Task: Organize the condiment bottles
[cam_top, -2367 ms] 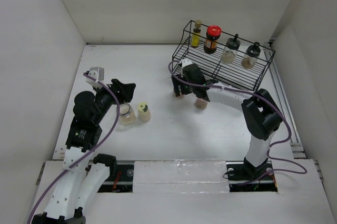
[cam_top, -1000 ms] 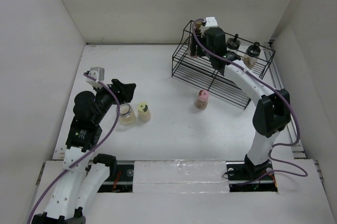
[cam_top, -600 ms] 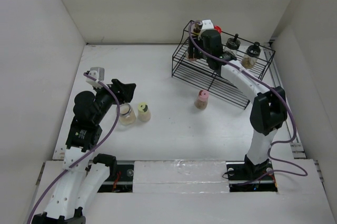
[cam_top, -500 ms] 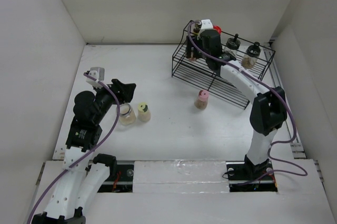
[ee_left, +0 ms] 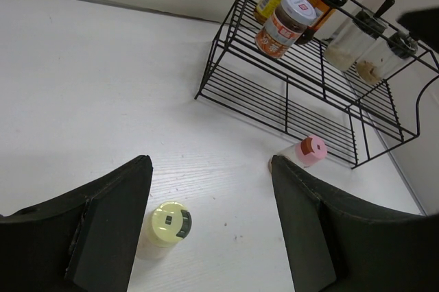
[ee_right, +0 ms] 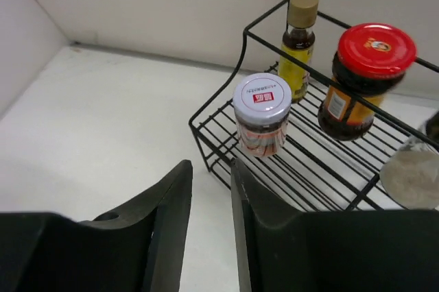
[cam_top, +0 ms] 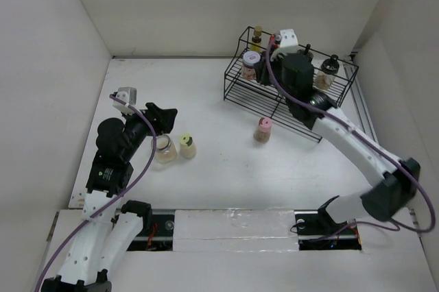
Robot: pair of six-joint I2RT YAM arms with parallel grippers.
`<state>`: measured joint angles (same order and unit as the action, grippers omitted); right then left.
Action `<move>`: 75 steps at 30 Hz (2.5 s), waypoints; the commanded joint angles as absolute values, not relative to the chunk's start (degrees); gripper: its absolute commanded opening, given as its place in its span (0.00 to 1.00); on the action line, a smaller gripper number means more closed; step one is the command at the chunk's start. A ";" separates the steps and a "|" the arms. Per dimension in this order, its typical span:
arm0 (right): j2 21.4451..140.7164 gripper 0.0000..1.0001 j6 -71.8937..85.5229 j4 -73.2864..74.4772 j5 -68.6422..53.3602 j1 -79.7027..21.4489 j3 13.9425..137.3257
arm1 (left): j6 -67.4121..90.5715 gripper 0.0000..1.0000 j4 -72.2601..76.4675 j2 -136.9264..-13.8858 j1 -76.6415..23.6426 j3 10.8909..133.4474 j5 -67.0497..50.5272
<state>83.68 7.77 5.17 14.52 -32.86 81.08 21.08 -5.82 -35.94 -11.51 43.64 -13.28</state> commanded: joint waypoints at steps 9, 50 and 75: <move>68.99 0.85 16.78 5.36 19.87 -35.16 45.18 | 20.92 0.66 -3.78 -35.33 -11.16 44.65 -13.97; 77.86 0.36 6.59 -0.09 18.90 -27.17 77.07 | 20.92 0.66 -3.78 -34.80 -11.16 44.65 -14.50; 95.79 0.50 5.54 9.31 16.26 -21.45 87.53 | 20.92 0.66 -3.78 -34.80 -11.16 44.65 -14.50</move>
<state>95.20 6.02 8.19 16.47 -21.76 83.61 21.08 -5.82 -35.40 -11.51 43.64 -13.89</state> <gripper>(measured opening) 0.560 0.661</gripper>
